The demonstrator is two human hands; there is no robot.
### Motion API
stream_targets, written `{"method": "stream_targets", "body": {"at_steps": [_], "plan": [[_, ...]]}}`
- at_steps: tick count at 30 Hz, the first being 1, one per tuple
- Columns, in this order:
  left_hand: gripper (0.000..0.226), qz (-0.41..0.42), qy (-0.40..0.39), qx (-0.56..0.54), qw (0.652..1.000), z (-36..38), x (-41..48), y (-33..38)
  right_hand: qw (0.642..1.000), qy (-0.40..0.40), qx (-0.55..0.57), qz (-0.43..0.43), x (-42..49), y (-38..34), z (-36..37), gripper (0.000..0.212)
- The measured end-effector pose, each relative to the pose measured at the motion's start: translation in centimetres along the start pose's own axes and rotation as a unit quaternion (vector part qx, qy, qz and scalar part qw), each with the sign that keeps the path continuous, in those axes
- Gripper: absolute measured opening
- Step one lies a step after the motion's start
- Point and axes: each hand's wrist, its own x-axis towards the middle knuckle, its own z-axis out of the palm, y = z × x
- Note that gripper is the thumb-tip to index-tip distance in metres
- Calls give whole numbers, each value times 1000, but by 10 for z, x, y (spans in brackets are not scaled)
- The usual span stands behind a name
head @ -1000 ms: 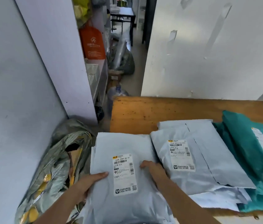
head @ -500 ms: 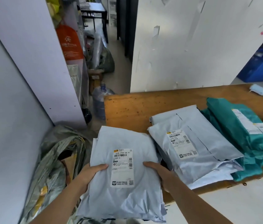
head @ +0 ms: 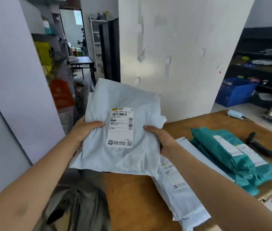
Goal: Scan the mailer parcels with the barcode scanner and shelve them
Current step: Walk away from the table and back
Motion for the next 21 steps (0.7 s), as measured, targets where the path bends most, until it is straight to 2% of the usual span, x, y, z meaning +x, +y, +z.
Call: {"method": "stream_targets", "body": {"at_steps": [5,6,8,11,16,19,21], "plan": [[34,93,-90,-28,991,94,34,69,989,82,-22,-119,-40,-101,-56,53],[31,107,-112,-37,987,117,36,81,985,98,-27,-141,-52,-117,-73,52],[42,125,-177,-56,975,177,32,100,970,145,-24,-193,-84,-148,-119,52],[72,149,-241,-90,955,252,21,113,951,194,-48,-234,-129,-182,-174,51],[77,187,-326,-140,916,427,-16,121,906,284,-77,-304,-219,-231,-311,58],[84,206,-349,-156,901,533,-39,124,873,334,-94,-344,-267,-253,-395,75],[85,209,-350,-162,899,602,-56,124,854,359,-97,-363,-297,-262,-450,66]]}}
